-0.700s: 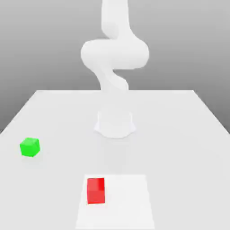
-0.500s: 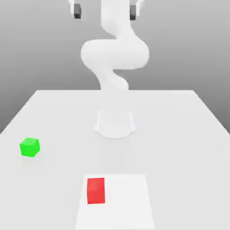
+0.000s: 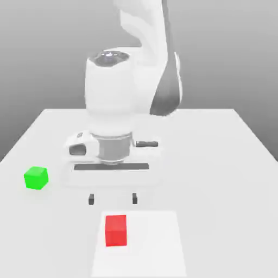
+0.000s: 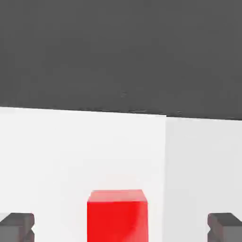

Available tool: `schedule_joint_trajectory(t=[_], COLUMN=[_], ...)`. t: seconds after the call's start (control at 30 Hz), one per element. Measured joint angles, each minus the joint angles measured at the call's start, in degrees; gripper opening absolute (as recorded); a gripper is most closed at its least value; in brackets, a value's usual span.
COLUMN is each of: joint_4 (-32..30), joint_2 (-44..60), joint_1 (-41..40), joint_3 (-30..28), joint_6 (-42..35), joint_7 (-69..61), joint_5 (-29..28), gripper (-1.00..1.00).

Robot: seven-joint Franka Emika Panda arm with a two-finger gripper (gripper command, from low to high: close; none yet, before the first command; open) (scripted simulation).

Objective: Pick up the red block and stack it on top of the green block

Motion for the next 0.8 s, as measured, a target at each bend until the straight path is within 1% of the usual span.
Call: schedule_joint_trajectory(t=[0.17, 0.2, 0.43, 0.63, 0.8], joint_4=[1.02, 1.2, 1.19, -0.46, -2.57], joint_2=[10.4, 11.73, 11.7, 0.67, -4.78], joint_1=[-1.23, -1.52, -1.63, -1.47, -14.05], joint_3=[1.77, 2.11, 2.2, 1.07, -5.24], joint_6=[8.62, 9.76, 9.69, 0.35, -2.79], joint_7=[-2.05, -2.22, -2.06, -0.23, -1.54], joint_5=[2.52, 2.73, 2.55, -0.06, -4.02], gripper=[0.0, -1.0, -1.0, -1.0, -1.0])
